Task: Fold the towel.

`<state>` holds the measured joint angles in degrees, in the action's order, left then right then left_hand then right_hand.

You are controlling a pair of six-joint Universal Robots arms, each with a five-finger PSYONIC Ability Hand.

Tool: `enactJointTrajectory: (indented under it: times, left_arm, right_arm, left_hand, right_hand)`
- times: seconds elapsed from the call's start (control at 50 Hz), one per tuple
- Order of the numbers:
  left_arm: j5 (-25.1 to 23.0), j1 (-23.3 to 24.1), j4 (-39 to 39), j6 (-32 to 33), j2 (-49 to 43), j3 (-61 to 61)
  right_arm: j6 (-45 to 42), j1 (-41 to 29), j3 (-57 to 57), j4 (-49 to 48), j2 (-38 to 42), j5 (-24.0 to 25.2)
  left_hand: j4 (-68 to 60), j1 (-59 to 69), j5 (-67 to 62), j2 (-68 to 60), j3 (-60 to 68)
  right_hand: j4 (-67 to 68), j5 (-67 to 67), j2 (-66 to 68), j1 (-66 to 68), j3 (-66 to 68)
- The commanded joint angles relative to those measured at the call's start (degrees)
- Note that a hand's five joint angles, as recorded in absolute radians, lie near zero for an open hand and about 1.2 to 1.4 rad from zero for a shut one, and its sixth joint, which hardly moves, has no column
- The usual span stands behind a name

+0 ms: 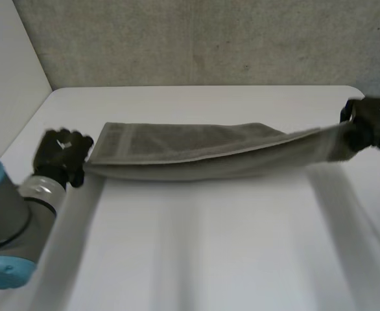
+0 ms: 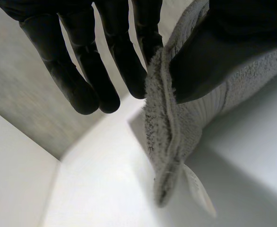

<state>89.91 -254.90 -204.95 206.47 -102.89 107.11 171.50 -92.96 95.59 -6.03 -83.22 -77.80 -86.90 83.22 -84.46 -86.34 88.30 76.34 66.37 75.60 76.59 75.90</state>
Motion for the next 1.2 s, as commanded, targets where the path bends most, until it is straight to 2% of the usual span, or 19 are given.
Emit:
enactJointTrajectory:
  times: [0.02,0.16,0.3,0.4,0.44,0.54,0.56,0.6,0.64,0.66,0.68,0.7,0.74,0.76,0.8,0.82,0.98,1.12,1.2]
  left_arm:
    - [-0.7,0.19,4.1,-0.28,16.28,-2.16]
    - [-4.04,0.1,16.75,-0.37,24.4,-8.93]
    - [-5.1,-0.16,19.94,-0.28,23.17,-13.33]
    - [-5.19,-0.16,20.38,-0.02,13.33,-17.55]
    - [-5.1,-0.07,20.81,0.07,5.1,-22.19]
    - [-4.92,-0.07,22.48,0.94,-6.94,-32.98]
    - [-4.92,-0.07,22.49,0.95,-6.98,-33.02]
    - [-3.87,0.45,22.93,4.8,-12.58,-44.4]
    - [-3.43,0.72,22.23,5.43,-13.21,-48.89]
    - [-2.12,0.89,20.05,5.35,-13.3,-53.02]
    - [-2.11,0.89,20.02,5.35,-13.3,-53.06]
    - [-0.54,1.07,16.63,4.56,-12.96,-55.58]
    - [1.04,1.68,12.68,3.08,-12.52,-56.91]
    - [1.05,1.69,12.64,3.06,-12.51,-56.93]
    - [2.63,2.74,4.77,-1.92,-10.07,-55.88]
    - [2.64,2.74,4.73,-1.95,-10.05,-55.87]
    - [0.18,2.13,2.71,-6.17,-5.57,-41.02]
    - [-4.13,0.46,-1.51,-6.08,-1.61,-20.54]
    - [-6.76,-1.3,-9.83,-5.99,-0.65,-6.79]
  right_arm:
    - [-5.03,0.33,-7.41,10.3,-11.07,4.23]
    - [-7.76,0.33,-17.72,22.2,-11.79,6.79]
    - [-17.33,-0.55,-24.74,28.44,-6.71,6.35]
    - [-19.72,-3.8,-27.12,28.27,0.61,5.2]
    - [-20.77,-5.56,-28.62,28.27,3.59,4.15]
    - [-25.78,-8.46,-34.33,26.24,13.44,-1.65]
    - [-26.3,-8.9,-37.55,23.29,16.13,-3.57]
    - [-26.05,-9.25,-40.31,18.86,17.92,-4.99]
    - [-25.78,-10.21,-42.59,5.4,18.89,-7.01]
    - [-25.78,-10.22,-42.59,5.33,18.89,-7.01]
    - [-25.43,-10.31,-41.46,-3.2,18.63,-7.45]
    - [-25.43,-10.31,-41.45,-3.29,18.62,-7.45]
    - [-25.26,-10.74,-37.69,-18.6,16.0,-8.42]
    - [-25.25,-10.83,-35.41,-22.76,13.81,-8.51]
    - [-25.25,-10.83,-33.99,-23.15,11.7,-8.59]
    - [-25.25,-10.83,-33.98,-23.15,11.68,-8.6]
    - [-23.5,-10.04,-30.11,-9.0,11.59,-6.4]
    - [-21.65,-7.77,-17.74,-3.9,11.68,3.78]
    - [-22.09,-4.52,-9.66,-3.55,11.59,9.49]
  left_hand:
    - [6.9,-3.22,14.46,6.34,-8.3]
    - [6.9,-3.22,14.46,6.34,-8.3]
    - [6.9,-3.22,14.46,6.34,-8.3]
    - [6.9,-3.22,14.46,6.34,-8.3]
    - [6.9,-3.22,14.46,6.34,-8.3]
    - [6.9,-3.22,14.46,6.34,-8.3]
    - [6.9,-3.22,14.46,6.34,-8.3]
    - [6.9,-3.22,14.46,6.34,-8.3]
    - [6.9,-3.22,14.46,6.34,-8.3]
    - [6.9,-3.22,14.46,6.34,-8.3]
    - [6.9,-3.22,14.46,6.34,-8.3]
    - [6.9,-3.22,14.46,6.34,-8.3]
    - [6.9,-3.22,14.46,6.34,-8.3]
    - [6.9,-3.22,14.46,6.34,-8.3]
    - [6.9,-3.22,14.46,6.34,-8.3]
    - [6.9,-3.22,14.46,6.34,-8.3]
    - [6.9,-3.22,14.46,6.34,-8.3]
    - [6.9,-3.22,14.46,6.34,-8.3]
    - [6.9,-3.22,14.46,6.34,-8.3]
  right_hand:
    - [3.66,3.63,4.4,3.41,4.1]
    - [3.66,3.63,4.4,3.41,4.1]
    - [3.66,3.63,4.4,3.41,4.1]
    - [3.66,3.63,4.4,3.41,4.1]
    - [3.66,3.63,4.4,3.41,4.1]
    - [3.66,3.63,4.4,3.41,4.1]
    - [3.66,3.63,4.4,3.41,4.1]
    - [3.66,3.63,4.4,3.41,4.1]
    - [3.66,3.63,4.4,3.41,4.1]
    - [3.66,3.63,4.4,3.41,4.1]
    - [3.66,3.63,4.4,3.41,4.1]
    - [3.66,3.63,4.4,3.41,4.1]
    - [3.66,3.63,4.4,3.41,4.1]
    - [3.66,3.63,4.4,3.41,4.1]
    - [3.66,3.63,4.4,3.41,4.1]
    - [3.66,3.63,4.4,3.41,4.1]
    - [3.66,3.63,4.4,3.41,4.1]
    - [3.66,3.63,4.4,3.41,4.1]
    - [3.66,3.63,4.4,3.41,4.1]
